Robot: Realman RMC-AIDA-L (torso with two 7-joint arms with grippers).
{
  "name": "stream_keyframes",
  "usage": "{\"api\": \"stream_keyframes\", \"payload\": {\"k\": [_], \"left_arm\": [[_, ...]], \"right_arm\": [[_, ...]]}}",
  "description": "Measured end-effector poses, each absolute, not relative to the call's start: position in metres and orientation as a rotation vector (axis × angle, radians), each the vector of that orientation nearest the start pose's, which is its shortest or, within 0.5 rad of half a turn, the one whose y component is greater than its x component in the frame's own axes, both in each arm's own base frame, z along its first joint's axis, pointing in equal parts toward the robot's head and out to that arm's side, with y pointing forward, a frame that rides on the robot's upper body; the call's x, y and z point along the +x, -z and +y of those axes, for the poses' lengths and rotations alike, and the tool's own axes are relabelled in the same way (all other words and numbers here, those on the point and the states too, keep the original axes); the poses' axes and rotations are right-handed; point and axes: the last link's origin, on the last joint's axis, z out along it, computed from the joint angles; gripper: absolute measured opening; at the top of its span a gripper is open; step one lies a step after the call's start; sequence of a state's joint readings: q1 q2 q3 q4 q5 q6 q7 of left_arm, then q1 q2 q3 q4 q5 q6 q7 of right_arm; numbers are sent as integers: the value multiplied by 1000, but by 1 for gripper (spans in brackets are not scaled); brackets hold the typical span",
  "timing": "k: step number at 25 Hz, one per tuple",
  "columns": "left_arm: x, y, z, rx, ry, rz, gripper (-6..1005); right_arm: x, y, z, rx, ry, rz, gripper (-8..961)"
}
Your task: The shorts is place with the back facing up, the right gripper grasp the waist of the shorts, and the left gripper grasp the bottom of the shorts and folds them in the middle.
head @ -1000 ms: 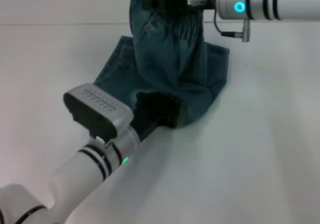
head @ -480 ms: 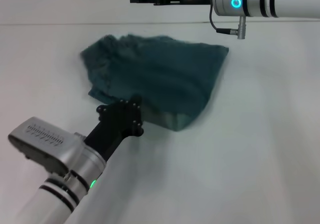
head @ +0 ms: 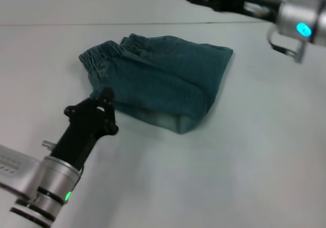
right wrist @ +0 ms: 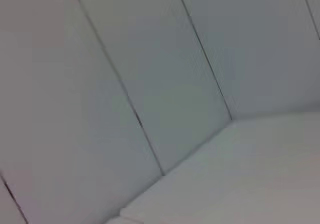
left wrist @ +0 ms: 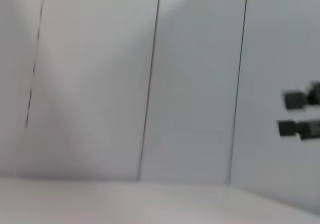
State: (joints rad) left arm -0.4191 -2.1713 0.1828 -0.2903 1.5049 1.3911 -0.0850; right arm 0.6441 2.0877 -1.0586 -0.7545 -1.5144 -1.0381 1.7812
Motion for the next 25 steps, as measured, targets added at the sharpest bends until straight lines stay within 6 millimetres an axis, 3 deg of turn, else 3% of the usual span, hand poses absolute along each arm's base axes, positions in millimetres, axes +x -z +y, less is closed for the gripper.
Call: {"api": "stream_keyframes", "payload": {"k": [6, 11, 14, 19, 22, 25], "left_arm": [[-276, 79, 273, -2147, 1028, -492, 40], [-278, 70, 283, -2328, 972, -483, 119], [-277, 70, 288, -2357, 933, -445, 177], [-272, 69, 296, -2382, 913, -401, 273], [-271, 68, 299, -2395, 905, -395, 504], [-271, 69, 300, -2406, 888, -390, 664]], "right_arm": [[238, -3, 360, -2385, -878, 494, 856], [264, 23, 322, -2524, -749, 425, 868], [274, 38, 313, -2558, -698, 432, 875], [281, 46, 312, -2546, -677, 481, 939], [282, 46, 312, -2537, -675, 496, 956], [283, 47, 312, -2531, -683, 515, 956]]}}
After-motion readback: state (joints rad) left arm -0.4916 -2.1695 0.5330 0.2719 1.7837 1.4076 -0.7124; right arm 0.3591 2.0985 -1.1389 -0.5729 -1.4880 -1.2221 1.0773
